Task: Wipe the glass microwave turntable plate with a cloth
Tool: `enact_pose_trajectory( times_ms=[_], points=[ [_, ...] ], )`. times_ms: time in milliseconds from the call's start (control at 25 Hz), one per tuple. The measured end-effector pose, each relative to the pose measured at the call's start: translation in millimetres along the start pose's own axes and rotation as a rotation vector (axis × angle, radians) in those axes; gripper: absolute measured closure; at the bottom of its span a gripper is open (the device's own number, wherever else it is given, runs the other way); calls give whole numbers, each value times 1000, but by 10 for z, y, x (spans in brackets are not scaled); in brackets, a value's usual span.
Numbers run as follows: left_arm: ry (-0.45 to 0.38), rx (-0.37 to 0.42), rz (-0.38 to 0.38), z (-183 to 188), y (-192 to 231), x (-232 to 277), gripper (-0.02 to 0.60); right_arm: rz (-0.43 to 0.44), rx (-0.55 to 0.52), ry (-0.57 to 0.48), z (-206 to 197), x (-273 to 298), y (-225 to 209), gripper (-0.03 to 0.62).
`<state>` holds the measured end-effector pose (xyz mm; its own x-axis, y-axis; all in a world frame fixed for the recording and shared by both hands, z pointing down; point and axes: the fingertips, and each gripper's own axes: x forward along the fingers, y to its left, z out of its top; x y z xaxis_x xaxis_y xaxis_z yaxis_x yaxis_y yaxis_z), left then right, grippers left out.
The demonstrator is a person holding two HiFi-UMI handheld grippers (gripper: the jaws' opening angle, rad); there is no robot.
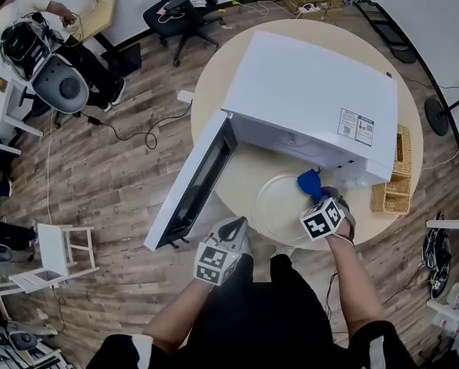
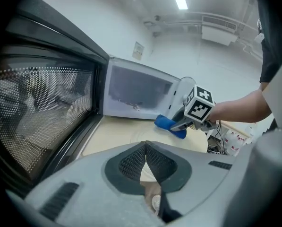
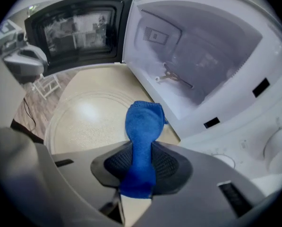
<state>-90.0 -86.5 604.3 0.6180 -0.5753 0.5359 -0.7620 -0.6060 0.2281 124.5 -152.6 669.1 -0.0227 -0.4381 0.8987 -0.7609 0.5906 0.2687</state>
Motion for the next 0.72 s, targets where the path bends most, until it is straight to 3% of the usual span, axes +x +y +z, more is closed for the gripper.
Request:
enact_pose_trajectory(
  times_ms=[240,520,720],
  points=[
    [5,-3,-3,-25,-15,42,575,101,71,-82,85,-291,357,485],
    [10,9,1,-24,-9,113,575,275,14,-88,83,-418,1200,485],
    [20,9,6,-62,1,73,575,348,-27,-73,18,-421,1549,485]
  ],
)
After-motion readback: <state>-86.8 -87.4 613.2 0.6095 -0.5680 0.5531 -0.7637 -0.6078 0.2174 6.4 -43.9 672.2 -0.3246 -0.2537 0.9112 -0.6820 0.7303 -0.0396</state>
